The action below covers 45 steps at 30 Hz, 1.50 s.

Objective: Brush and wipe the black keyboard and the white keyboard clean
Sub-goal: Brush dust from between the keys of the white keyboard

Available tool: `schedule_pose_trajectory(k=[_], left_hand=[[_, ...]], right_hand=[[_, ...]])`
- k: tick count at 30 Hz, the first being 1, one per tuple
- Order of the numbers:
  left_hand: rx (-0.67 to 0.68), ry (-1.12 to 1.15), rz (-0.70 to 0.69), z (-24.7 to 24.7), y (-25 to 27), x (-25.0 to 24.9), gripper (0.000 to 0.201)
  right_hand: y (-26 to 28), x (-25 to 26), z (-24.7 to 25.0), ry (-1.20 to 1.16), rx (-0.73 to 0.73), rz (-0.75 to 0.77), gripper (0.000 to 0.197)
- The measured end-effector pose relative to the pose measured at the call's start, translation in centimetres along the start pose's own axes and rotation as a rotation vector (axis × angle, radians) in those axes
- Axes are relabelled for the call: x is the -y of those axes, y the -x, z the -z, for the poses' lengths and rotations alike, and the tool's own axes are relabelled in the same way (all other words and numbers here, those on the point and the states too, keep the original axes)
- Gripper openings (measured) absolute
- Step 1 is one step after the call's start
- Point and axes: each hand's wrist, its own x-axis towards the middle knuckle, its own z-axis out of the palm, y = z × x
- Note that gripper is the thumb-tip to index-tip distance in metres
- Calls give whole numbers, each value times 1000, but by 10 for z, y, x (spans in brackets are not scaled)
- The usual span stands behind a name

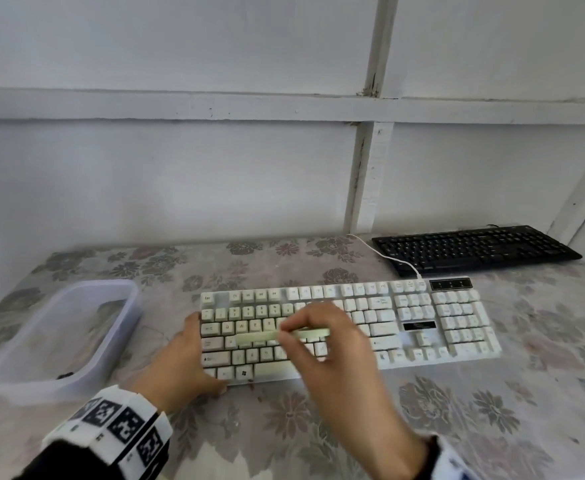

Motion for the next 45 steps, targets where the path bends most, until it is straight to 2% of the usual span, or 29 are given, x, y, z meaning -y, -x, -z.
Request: schedule_pose_trajectory(k=[2, 4, 7, 9, 14, 16, 19, 22, 26, 28, 30, 32, 36, 41, 45], left_hand=[[-14, -27, 4, -2, -3, 4, 103], [-31, -28, 12, -3, -4, 4, 100], [-45, 12, 13, -4, -2, 1, 93], [-51, 12, -29, -4, -2, 2, 97], [-23, 14, 3, -2, -1, 1, 102], [-26, 7, 11, -2, 0, -1, 104], [-31, -8, 4, -2, 2, -5, 103], [-43, -5, -5, -1, 3, -5, 102], [-18, 21, -24, 1, 2, -6, 95], [-18, 28, -27, 0, 2, -6, 96], [-12, 30, -13, 0, 3, -3, 98], [-7, 25, -6, 0, 3, -1, 102], [-6, 28, -33, 2, 3, -4, 100], [-8, 28, -32, 2, 4, -7, 101], [5, 9, -14, 1, 3, -6, 102]], right_hand=[[-1, 11, -26, 8, 40, -1, 5], [1, 17, -44, 51, 97, 16, 17], [2, 23, -54, 145, 118, -16, 11], [1, 19, -48, 191, 110, -46, 12], [0, 11, -19, 307, -23, -101, 5], [0, 16, -19, 198, -58, -72, 2], [0, 23, -34, 72, -9, -70, 4], [4, 14, -36, 201, 32, -99, 5], [8, 0, -7, 359, -72, -154, 11], [9, -2, -1, 318, -136, -103, 17], [8, -1, -3, 213, -159, -53, 10], [7, 0, -9, 130, -121, -41, 1], [8, -6, -14, 57, -51, -48, 4], [7, -21, 13, 302, -165, -79, 31], [7, -30, 36, 99, -183, -49, 27]])
